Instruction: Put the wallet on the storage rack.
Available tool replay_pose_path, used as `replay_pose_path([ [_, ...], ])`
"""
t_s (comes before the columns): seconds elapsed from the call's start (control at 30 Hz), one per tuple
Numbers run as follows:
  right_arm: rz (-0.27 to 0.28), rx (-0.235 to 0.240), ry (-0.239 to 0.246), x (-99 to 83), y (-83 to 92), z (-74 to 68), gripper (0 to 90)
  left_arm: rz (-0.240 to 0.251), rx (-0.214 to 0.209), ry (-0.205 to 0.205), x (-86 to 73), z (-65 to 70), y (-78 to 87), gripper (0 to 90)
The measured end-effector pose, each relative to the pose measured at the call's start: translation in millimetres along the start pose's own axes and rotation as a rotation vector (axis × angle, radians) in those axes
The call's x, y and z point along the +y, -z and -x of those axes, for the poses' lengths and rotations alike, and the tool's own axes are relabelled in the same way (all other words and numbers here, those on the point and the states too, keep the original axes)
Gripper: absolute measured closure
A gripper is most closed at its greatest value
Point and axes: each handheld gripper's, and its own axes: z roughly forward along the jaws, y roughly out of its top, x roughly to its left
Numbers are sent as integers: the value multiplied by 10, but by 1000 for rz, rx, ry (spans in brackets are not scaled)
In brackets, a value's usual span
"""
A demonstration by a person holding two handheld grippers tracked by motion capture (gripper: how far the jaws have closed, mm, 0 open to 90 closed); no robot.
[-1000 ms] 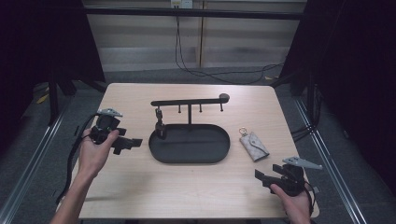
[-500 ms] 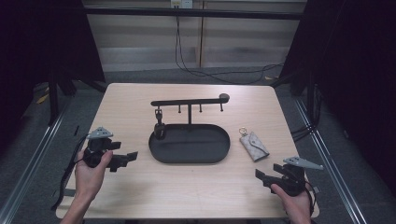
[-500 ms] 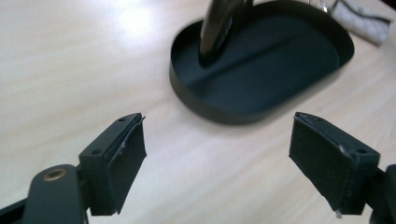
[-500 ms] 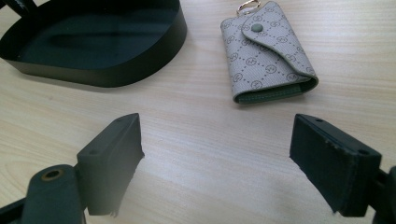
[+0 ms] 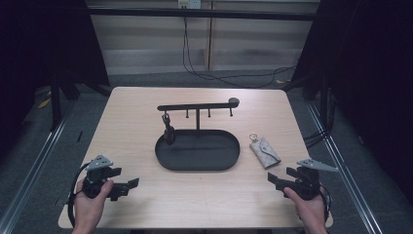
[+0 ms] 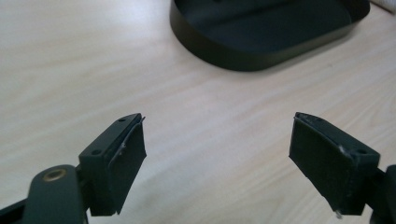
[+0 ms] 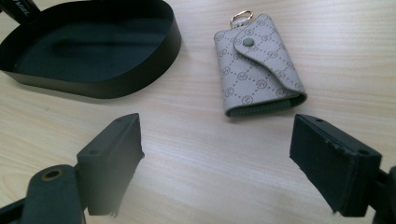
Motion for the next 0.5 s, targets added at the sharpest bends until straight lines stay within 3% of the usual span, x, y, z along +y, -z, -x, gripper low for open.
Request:
replay_pose_path([
  [0.2, -12, -2, 18, 118, 16, 51, 166, -24, -17, -7, -109, 31, -83, 182],
  [0.37, -66, 46, 14, 222, -26, 68, 167, -34, -41, -27, -158, 36, -84, 182],
  [0.5, -116, 47, 34, 341, -128, 31, 172, -25, -63, -44, -159, 28, -79, 181],
])
